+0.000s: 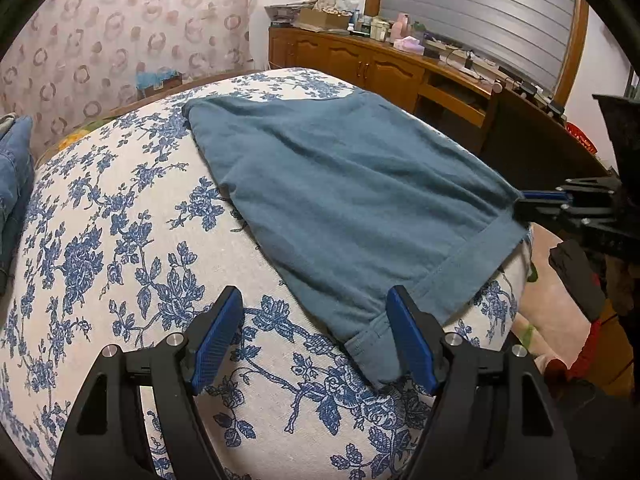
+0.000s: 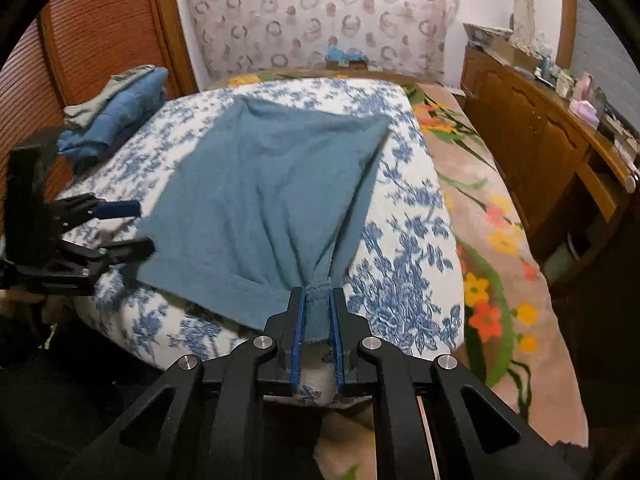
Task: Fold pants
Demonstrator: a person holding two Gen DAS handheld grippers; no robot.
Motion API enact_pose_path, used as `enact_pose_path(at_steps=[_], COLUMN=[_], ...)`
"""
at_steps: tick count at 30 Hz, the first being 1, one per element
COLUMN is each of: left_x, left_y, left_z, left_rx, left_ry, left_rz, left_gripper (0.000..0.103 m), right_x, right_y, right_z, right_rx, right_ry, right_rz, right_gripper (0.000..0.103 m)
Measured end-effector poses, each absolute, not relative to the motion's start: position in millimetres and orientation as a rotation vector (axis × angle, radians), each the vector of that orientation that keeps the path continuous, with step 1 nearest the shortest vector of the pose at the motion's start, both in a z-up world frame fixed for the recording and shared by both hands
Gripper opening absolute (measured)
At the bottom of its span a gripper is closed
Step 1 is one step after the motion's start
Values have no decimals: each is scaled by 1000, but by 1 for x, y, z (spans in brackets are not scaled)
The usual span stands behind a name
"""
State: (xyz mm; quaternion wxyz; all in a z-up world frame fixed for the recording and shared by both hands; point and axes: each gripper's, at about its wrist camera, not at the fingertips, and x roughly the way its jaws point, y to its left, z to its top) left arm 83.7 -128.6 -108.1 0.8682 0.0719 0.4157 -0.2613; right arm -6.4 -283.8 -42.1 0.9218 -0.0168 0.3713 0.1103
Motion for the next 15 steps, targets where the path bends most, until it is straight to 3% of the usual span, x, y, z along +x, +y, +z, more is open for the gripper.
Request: enact_pose_path(at_steps=[2,4,5,15], left_x=[83,83,83,80], left_y=[-128,-127,-127,-124], left_z=[-108,-108,-108,-109], left_rx=[151,147,146,141], left_ry=[868,868,867,857], left_rz=[-548,-548,-548,-548], left_gripper=[76,76,76,76], right_x=[-5,-6,-6,3], right_y=[-288,-292,-293,-290], right_z=[-42,-38,-36,-53], right_rx=[-4,25,30,57], right_ry=[754,729,717,720], right_rz=[225,228,222,197], right_gripper=[21,35,37,37])
